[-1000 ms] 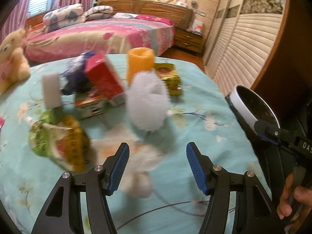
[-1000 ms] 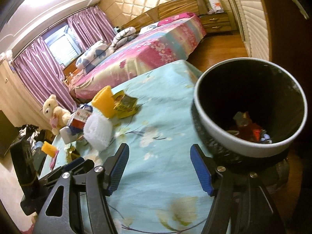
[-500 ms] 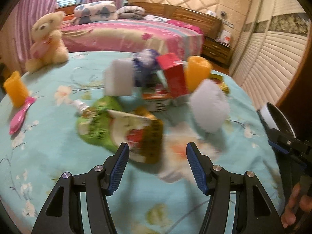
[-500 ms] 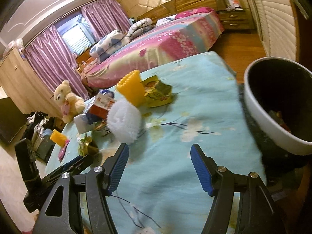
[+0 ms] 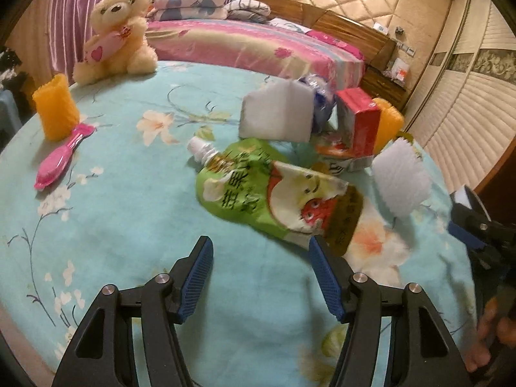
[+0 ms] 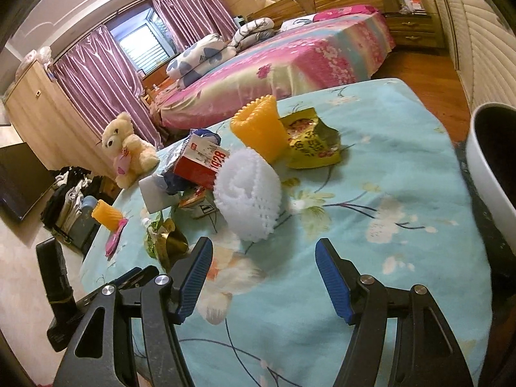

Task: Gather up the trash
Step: 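Grasp the white mesh scrubber ball with the right tool while the left tool approaches the green pouch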

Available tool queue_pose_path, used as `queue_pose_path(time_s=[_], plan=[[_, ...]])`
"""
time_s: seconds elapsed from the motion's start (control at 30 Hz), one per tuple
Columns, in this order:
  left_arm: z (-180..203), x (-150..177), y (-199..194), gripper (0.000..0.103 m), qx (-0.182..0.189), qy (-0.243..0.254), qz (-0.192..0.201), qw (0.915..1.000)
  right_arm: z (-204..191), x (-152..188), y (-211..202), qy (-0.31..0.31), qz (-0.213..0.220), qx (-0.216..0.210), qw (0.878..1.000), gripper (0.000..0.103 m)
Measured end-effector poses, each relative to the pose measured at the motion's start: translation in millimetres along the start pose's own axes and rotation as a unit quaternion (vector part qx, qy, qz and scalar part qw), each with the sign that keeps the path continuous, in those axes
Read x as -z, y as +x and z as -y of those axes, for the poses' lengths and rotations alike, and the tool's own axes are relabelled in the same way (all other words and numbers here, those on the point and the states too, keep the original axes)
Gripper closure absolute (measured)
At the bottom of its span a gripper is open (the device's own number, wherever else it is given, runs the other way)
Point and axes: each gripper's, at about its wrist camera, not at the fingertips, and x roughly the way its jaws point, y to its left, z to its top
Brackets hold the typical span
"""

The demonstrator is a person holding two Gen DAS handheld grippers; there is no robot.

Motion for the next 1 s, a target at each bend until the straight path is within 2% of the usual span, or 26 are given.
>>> queue_pose_path(time_s=[0.17, 0.33, 0.57, 0.63, 0.7, 0.73, 0.8, 1.0], plan=[[11.8, -5.2, 5.0, 0.025, 0.01, 0.013, 0.004, 0.9999, -3.3, -9.3, 12.6, -0.002, -0.001, -0.007, 1.0, 0.035], [24.8, -12.3, 20.7, 0.025, -0.011, 0.027, -0.003, 0.9996, -2.4, -19.0, 30.6, -0.001, -0.009, -0.008, 1.0, 0.035], [19.8, -14.3, 32.1, 0.026, -0.027, 0.031, -0.012, 0.9991, 0.0, -27.2, 53.7, 0.003, -0.023, -0.014, 1.0, 0.036], [17.1, -14.2, 33.6, 0.026, -0.027, 0.028, -0.016, 0.9991, -1.2, -27.0, 56.5, 0.002, -0.022, -0.015, 1.0, 0.04], [15.2, -14.2, 32.9, 0.026, -0.017, 0.022, -0.02, 0.9994, -3.7, -26.1, 57.1, -0.005, -0.023, -0.016, 1.0, 0.06], [15.4, -14.3, 31.1, 0.025, -0.01, 0.019, -0.02, 0.9996, -4.6, -25.5, 56.9, -0.006, -0.023, -0.017, 1.0, 0.064], [14.8, -16.6, 27.6, 0.025, 0.007, 0.011, -0.016, 0.9998, -7.2, -24.0, 54.5, -0.012, -0.02, -0.015, 1.0, 0.08], [9.0, -27.5, 31.1, 0.024, 0.016, -0.007, -0.008, 0.9998, -7.3, -21.7, 40.8, -0.017, -0.009, -0.009, 1.0, 0.084]])
